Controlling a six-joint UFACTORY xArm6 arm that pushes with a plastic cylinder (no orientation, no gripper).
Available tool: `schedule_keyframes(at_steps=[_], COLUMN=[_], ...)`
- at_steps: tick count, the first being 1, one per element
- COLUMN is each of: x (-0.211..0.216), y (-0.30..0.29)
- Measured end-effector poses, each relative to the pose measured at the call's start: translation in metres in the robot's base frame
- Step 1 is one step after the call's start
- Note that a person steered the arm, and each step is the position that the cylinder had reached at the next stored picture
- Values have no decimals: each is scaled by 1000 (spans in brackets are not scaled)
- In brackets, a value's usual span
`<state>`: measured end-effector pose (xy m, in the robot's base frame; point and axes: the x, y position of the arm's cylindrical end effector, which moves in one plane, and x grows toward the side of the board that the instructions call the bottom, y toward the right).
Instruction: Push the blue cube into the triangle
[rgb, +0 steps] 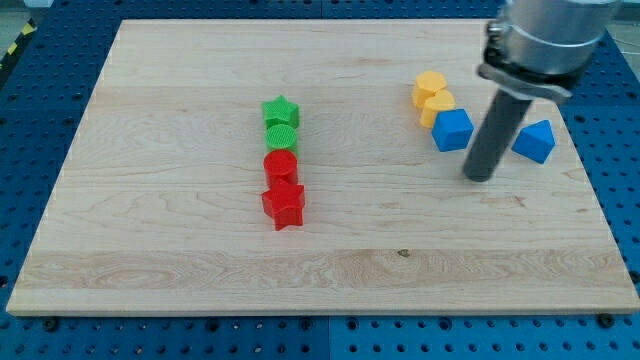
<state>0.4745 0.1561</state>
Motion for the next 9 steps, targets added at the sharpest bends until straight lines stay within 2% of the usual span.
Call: schedule_keyframes(at_steps=[2,3,4,6,8,9], x=[-26,-42,-41,-48,-79,-79], y=[-52,-1,16,-13,30,30])
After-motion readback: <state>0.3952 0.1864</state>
